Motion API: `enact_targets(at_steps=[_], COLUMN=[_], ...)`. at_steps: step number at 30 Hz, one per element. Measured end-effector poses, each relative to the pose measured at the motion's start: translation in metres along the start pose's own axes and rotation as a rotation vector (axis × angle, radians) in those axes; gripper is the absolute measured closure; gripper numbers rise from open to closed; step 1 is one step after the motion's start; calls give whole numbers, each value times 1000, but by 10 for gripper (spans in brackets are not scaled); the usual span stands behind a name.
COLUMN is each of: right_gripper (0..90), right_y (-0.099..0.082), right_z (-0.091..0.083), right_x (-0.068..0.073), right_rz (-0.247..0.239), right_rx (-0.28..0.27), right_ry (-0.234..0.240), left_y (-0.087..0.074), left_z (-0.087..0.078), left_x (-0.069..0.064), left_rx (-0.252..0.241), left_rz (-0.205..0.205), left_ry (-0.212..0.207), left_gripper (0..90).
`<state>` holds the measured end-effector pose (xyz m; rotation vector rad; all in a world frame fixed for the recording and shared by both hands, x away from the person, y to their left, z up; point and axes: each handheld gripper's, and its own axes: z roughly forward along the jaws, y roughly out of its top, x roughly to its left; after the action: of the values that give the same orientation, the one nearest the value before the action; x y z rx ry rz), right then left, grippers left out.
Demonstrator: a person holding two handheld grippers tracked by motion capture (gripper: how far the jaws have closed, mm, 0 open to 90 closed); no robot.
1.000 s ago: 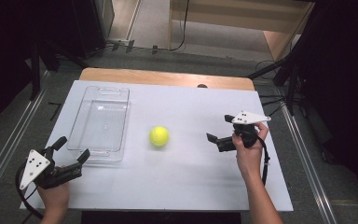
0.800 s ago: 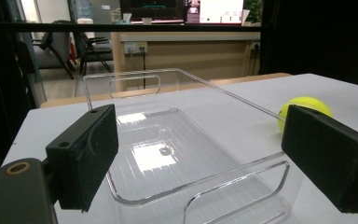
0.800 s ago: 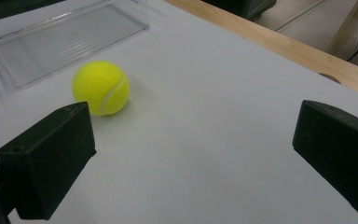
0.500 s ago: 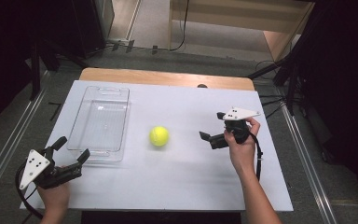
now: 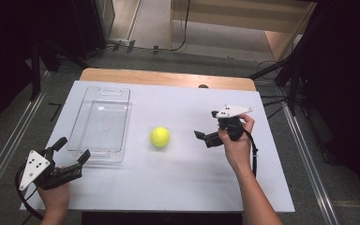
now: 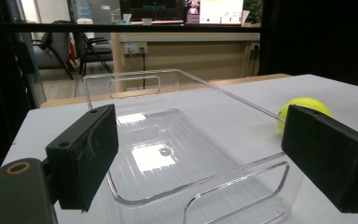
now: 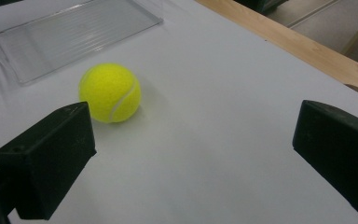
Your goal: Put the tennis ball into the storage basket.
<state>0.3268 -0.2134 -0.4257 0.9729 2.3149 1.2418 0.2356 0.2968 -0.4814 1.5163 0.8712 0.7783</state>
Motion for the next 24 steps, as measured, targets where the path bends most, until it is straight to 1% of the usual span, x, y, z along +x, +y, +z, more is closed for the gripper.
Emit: enact_targets(at_steps=[2,3,11,15,19,24], right_gripper=[0,0,0,0,0,0], right_y=[1,2,7,13,16,22], right_z=[1,3,11,16,19,26], right_x=[1,1,4,5,6,9], right_rz=[8,-3,-8,-29,-28,-39], right_rx=[5,9,23,35,35,49], right_ry=[3,6,18,29,35,49], left_y=[0,0,0,0,0,0], left_z=[0,0,0,0,0,0], left_x=[0,0,0,0,0,0], left_rx=[-1,-1,-1,-1,-1,-2], left_rz=[0,0,0,-1,-1,-2], left_ry=[-1,-1,-1,-2,-2,-3], left_gripper=[113,113,113,113,113,113])
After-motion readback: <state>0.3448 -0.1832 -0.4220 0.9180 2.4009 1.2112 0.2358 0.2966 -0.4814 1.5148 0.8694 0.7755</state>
